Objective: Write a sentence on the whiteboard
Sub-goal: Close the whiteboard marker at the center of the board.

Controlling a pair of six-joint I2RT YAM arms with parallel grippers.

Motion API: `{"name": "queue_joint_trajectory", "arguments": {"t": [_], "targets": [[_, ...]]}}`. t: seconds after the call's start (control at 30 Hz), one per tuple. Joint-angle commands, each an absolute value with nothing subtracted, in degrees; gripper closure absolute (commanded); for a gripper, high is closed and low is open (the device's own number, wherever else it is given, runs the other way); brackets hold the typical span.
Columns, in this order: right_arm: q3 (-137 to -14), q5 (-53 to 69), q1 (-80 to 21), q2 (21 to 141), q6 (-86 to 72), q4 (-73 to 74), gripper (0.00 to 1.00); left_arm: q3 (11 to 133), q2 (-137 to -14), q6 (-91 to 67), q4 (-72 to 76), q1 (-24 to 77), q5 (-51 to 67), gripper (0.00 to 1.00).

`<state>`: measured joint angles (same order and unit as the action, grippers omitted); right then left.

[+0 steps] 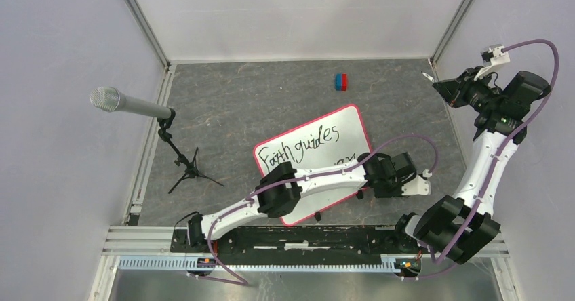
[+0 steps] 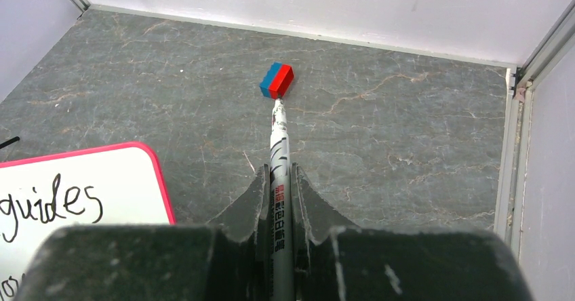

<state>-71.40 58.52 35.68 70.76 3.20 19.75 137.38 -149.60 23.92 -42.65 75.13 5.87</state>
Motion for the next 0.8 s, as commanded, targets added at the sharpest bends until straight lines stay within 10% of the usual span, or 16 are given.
{"name": "queue_joint_trajectory", "arguments": {"t": [0.0,0.3,0.77], "targets": [[-71.7,59.7,35.8,69.2,2.8,17.8,1.0,136.5,-144.8,23.2,-44.3,75.3,5.2,0.59],[-72.1,59.9,35.8,69.4,2.6,17.7,1.0,133.6,-145.4,22.4,-46.6,75.3,6.3,0.6],[-73.3,61.2,35.8,68.9,2.8,19.0,1.0,132.6,-144.3,14.4,-42.4,75.1,4.1,0.95]]}}
